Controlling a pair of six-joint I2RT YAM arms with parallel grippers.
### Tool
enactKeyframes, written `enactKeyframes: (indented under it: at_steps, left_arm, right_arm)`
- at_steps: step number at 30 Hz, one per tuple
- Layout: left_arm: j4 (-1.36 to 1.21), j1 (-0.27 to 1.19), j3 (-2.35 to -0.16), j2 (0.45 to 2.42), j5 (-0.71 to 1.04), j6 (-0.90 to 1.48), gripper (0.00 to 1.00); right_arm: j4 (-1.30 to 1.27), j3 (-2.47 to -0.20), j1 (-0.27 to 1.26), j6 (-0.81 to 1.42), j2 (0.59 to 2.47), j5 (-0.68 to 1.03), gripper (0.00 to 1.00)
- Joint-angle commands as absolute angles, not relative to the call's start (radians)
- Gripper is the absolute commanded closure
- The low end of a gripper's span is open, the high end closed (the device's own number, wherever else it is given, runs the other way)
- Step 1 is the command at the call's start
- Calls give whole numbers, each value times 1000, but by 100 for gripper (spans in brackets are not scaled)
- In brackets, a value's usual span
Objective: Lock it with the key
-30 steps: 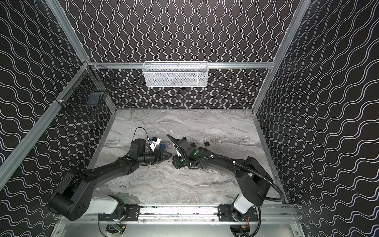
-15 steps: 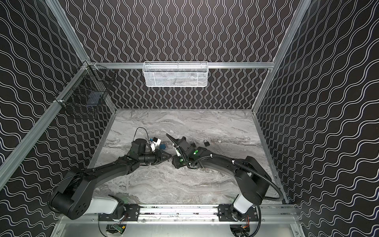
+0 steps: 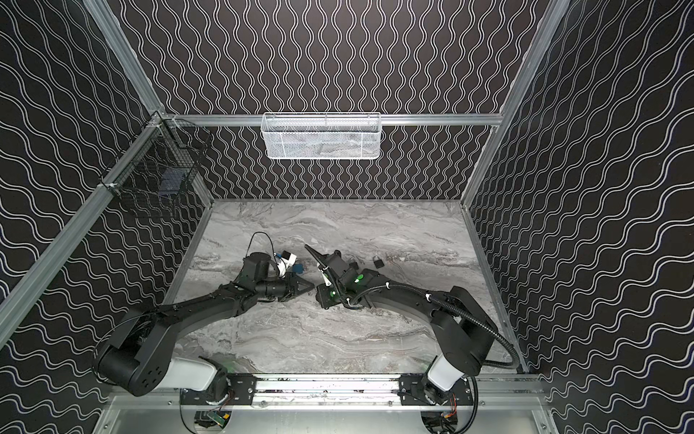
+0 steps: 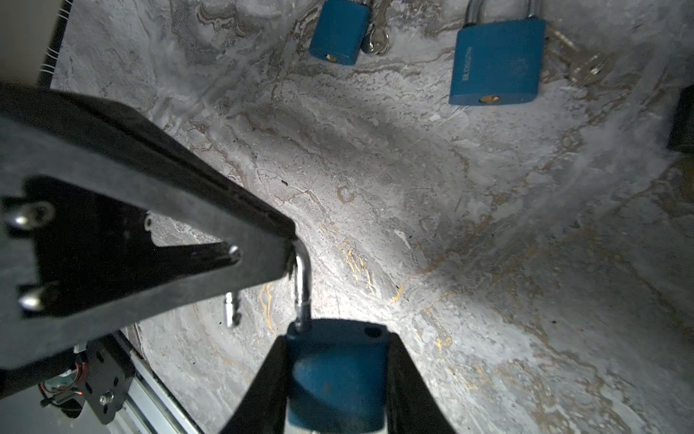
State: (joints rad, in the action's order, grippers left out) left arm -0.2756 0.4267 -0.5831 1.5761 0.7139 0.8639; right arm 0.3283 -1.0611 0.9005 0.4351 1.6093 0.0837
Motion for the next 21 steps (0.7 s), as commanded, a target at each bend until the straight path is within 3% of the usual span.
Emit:
enactKeyframes:
  at_steps: [1,13,21]
  left_arm:
    - [-278,430,-593,1571,696,854,98]
    - [-192,430,-639,1495,660,871,100]
    - [-192,431,-608,1373,577,1009,100]
  right_arm:
    - [290,-1064,900,449,1589,93,83]
    - [266,-1032,899,470,1528,87,46]
    - [160,-882,903,447,1354,93,35]
